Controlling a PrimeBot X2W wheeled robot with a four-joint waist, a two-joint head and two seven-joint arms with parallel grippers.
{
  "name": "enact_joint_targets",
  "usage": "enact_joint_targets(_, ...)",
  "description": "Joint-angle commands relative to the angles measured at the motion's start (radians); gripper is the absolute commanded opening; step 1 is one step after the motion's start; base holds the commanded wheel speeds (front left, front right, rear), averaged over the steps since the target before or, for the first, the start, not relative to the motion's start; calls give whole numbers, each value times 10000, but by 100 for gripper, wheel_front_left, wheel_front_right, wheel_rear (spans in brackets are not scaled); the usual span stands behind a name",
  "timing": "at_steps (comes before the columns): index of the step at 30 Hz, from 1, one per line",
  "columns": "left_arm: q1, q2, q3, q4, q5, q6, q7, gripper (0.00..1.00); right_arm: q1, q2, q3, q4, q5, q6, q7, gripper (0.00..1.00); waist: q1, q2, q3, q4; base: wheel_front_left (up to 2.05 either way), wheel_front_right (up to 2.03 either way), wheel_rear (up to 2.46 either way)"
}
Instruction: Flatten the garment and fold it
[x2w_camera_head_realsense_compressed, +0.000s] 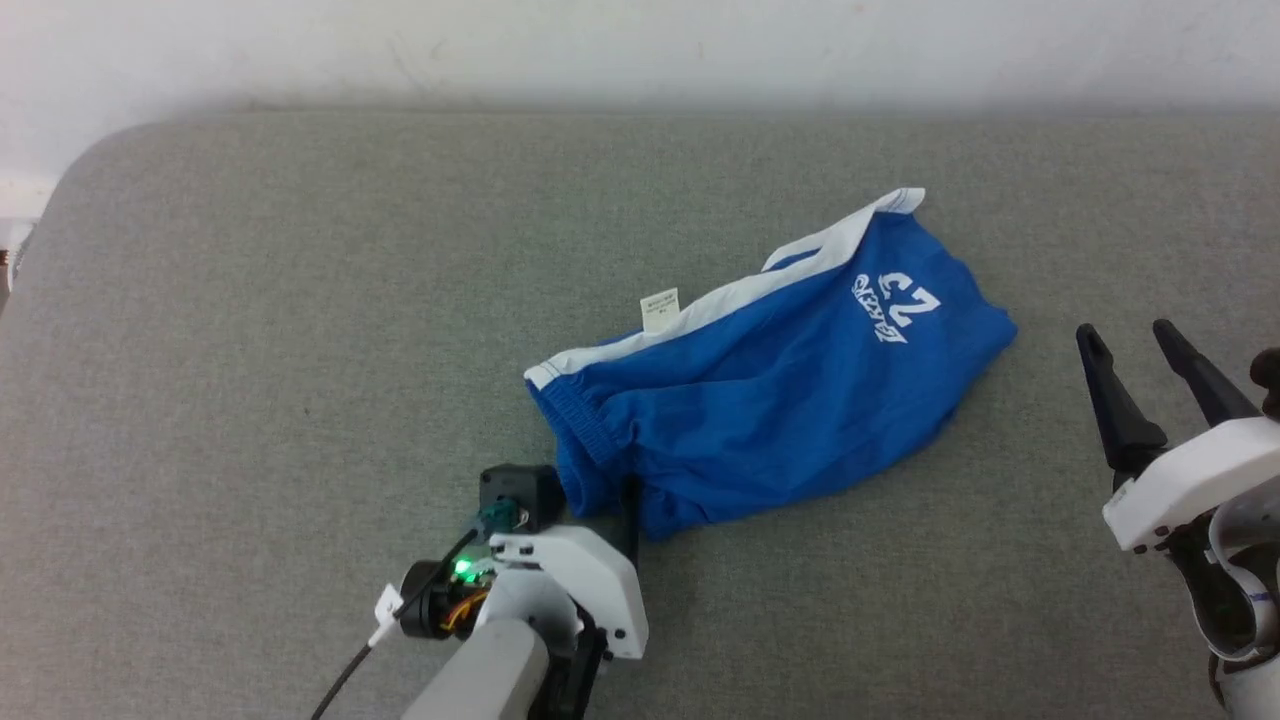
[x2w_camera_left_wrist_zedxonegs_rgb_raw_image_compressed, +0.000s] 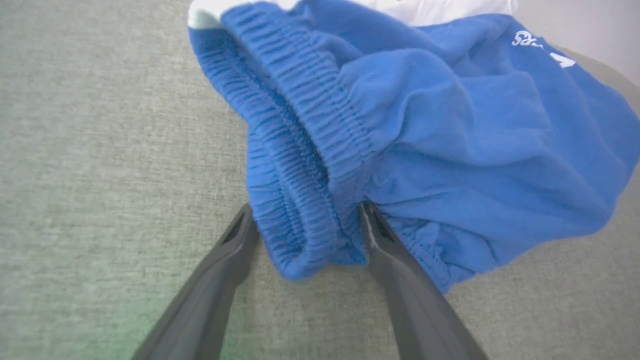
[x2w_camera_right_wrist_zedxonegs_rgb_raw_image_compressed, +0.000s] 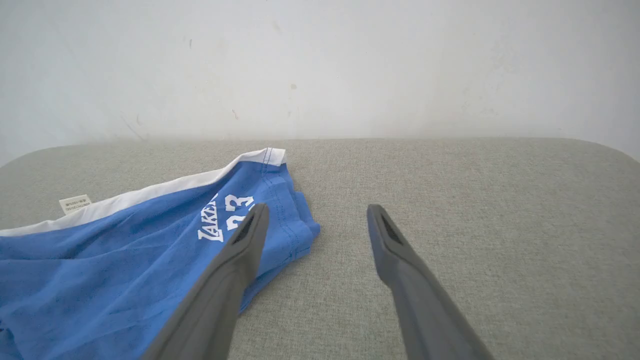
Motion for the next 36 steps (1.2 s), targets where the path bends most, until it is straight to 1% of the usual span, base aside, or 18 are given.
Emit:
enact_joint_targets(1,-37,-61,-279,453,-92,-139,440,100,114,93,-95,-301,-192,-9,196,100,0,0,183,-4,0,0,0)
enact_joint_targets(4,-122,-70,-481,775,-161,-222,690,100,80,90,-132,-651,-417,-9,507,100,0,0,252,111,0,0,0)
enact_joint_targets(5,-150,-73,-526,842,-212,-269,726,48,47,72,-132,-740,-454,-9,616,100,0,0,262,163,0,0,0)
enact_joint_targets(6,-150,-73,-526,842,-212,-269,726,48,47,72,-132,-740,-454,-9,616,100,0,0,262,163,0,0,0)
enact_joint_targets(7,-180,-76,-576,880,-253,-319,720,0,9,30,-114,-808,-487,-9,740,100,0,0,268,227,0,0,0)
enact_joint_targets(10,-258,-82,-692,875,-349,-439,554,0,-149,-133,-70,-850,-574,-9,1216,100,0,0,254,453,0,0,0)
enact_joint_targets(13,-347,-86,-739,629,-353,-440,149,0,-380,-241,-52,-514,-577,-9,2090,100,0,0,247,716,0,0,0)
enact_joint_targets(19,-446,-90,-1049,-308,-248,-510,-354,0,-1417,-132,-420,868,-358,-9,3959,100,0,0,422,1224,0,0,0)
enact_joint_targets(23,-472,-91,-1316,-918,-178,-511,-433,0,-2285,-60,-674,1908,-639,-9,4654,100,0,0,655,1505,0,0,0)
enact_joint_targets(26,-474,-92,-1519,-1248,-150,-497,-430,0,-2779,-119,-717,2745,-1074,-9,4937,100,0,0,818,1658,0,0,0)
enact_joint_targets(30,-484,-93,-1788,-1524,-136,-500,-408,0,-3220,-171,-493,3693,-1492,-9,4973,100,0,0,992,1787,0,0,0)
enact_joint_targets(36,-554,-94,-2002,-1640,-177,-433,-372,0,-3459,-337,525,4623,-1527,-9,4802,100,0,0,1164,1850,0,0,0)
